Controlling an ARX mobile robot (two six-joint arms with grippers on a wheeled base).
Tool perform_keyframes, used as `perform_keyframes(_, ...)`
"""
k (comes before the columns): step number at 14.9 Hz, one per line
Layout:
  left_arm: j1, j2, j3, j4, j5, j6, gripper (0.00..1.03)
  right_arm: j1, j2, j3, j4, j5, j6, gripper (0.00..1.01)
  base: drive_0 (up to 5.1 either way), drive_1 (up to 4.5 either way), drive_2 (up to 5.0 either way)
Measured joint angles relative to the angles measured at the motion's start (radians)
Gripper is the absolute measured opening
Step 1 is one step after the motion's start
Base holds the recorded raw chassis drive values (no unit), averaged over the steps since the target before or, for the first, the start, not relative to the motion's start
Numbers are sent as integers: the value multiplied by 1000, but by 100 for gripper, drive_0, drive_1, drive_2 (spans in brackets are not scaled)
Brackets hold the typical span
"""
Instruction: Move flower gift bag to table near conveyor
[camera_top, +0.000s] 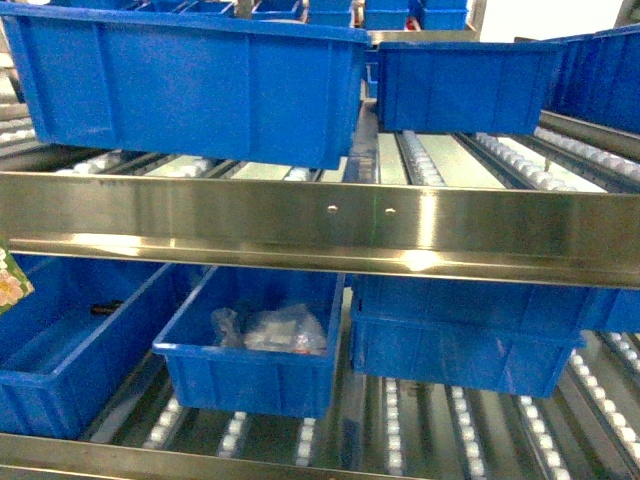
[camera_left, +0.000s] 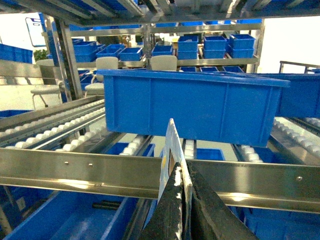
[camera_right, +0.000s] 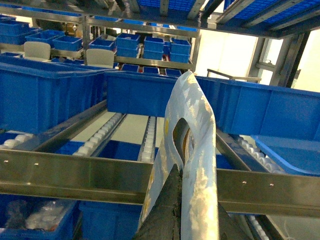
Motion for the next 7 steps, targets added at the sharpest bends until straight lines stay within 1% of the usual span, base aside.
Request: perform_keyframes(7, 0, 0, 0, 0, -1, 0, 2, 0, 0, 0, 2, 0, 0, 2, -472, 99, 375)
